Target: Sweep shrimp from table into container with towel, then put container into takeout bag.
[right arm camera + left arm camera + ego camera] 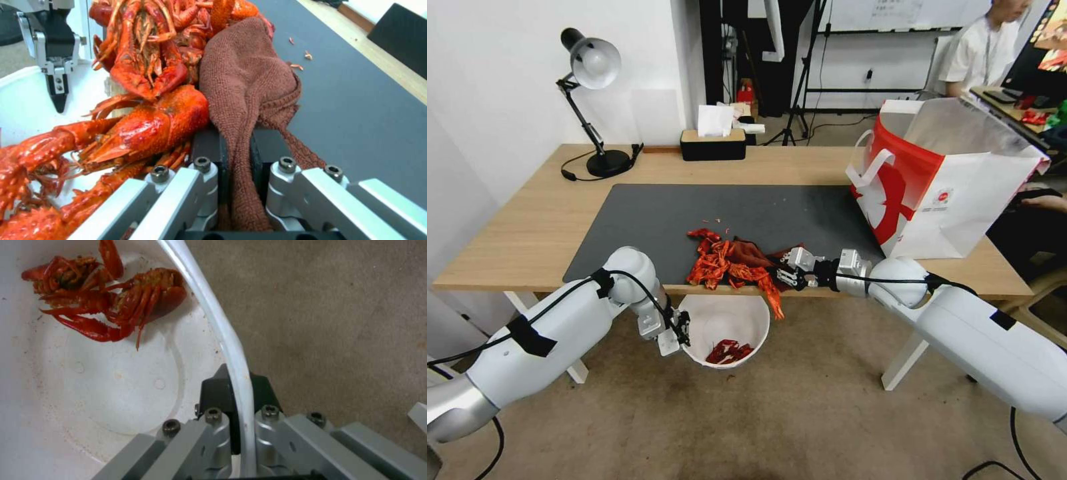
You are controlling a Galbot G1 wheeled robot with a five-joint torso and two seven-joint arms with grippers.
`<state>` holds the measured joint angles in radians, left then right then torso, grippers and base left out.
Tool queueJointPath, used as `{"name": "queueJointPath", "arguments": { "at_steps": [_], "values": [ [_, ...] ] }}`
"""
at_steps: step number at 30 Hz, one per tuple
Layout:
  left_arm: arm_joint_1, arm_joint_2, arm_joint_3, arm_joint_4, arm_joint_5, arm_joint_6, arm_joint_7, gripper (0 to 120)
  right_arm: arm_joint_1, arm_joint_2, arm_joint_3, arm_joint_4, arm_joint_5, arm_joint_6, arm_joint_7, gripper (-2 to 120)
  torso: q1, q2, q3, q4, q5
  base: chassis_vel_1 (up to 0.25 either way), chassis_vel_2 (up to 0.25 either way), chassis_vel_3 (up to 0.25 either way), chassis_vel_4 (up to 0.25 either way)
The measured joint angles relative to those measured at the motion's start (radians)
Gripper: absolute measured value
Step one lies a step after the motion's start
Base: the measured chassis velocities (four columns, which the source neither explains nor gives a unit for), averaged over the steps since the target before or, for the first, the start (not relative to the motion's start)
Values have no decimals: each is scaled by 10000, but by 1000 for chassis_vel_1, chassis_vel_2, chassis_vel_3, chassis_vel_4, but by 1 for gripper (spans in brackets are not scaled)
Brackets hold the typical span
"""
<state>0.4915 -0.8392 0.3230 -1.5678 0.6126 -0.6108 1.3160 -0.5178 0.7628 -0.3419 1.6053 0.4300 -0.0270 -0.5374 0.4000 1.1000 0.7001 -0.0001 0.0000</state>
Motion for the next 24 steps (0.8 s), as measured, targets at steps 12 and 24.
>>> {"name": "queueJointPath", "arguments": {
  "at_steps": [12,24],
  "values": [
    [1,-30,46,-2,3,1,30,0,-371,-82,299,343,-9,-87,88,7,0,0,-1,1,0,0,0,0,0],
    [-6,32,52,26,17,-7,50,0,-607,-149,536,490,-9,-124,119,7,0,0,0,2,1,0,0,0,0]
  ]
}}
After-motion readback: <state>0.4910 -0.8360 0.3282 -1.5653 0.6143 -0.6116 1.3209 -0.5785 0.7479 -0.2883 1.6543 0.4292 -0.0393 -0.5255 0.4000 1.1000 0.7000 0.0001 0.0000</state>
